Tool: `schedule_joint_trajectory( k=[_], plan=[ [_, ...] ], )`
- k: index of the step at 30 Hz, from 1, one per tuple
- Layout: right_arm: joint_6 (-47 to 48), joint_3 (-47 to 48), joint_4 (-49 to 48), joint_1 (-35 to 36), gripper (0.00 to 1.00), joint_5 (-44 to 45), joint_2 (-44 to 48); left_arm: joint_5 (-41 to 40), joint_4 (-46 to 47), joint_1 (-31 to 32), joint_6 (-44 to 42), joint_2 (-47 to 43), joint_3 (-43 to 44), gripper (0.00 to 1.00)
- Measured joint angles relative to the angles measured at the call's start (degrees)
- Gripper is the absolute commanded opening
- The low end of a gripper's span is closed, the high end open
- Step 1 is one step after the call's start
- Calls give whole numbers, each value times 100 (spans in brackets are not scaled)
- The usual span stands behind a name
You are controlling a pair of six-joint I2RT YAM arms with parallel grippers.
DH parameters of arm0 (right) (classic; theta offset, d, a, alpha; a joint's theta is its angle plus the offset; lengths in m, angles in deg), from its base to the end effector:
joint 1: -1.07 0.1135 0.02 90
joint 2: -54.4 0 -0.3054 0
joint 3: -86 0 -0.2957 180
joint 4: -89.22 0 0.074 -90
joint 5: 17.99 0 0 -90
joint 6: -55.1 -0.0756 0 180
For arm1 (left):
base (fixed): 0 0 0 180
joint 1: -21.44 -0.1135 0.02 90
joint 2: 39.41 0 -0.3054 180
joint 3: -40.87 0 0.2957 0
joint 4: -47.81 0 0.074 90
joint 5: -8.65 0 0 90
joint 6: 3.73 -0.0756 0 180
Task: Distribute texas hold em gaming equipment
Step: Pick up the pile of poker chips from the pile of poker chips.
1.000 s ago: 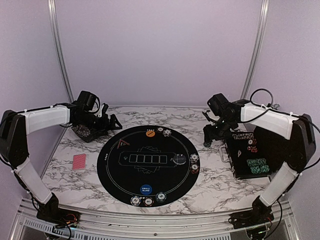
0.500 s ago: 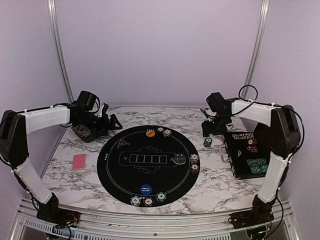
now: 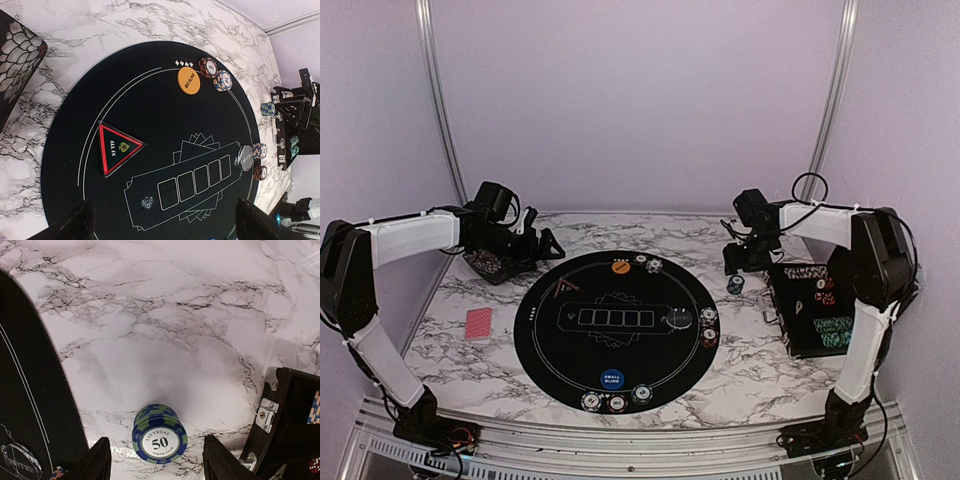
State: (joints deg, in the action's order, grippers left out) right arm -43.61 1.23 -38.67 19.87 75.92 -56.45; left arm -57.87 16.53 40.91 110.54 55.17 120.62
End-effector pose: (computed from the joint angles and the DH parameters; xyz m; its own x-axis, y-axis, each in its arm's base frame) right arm 0.4467 0.1466 0.1810 -0.9109 -0.1505 -0.3842 -0.1610 0.9869 -0.0050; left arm 0.3950 -0.1716 0.2389 -0.8521 -0.0986 -0.5140 0.2368 0.8031 -0.5467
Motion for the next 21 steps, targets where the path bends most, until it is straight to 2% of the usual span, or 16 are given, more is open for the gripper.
schedule_joint_trajectory(
  k=[21],
  plan=[
    [-2,-160,-262,-13,55,-37,-284,0,0,0,0,0,0,99]
  ],
)
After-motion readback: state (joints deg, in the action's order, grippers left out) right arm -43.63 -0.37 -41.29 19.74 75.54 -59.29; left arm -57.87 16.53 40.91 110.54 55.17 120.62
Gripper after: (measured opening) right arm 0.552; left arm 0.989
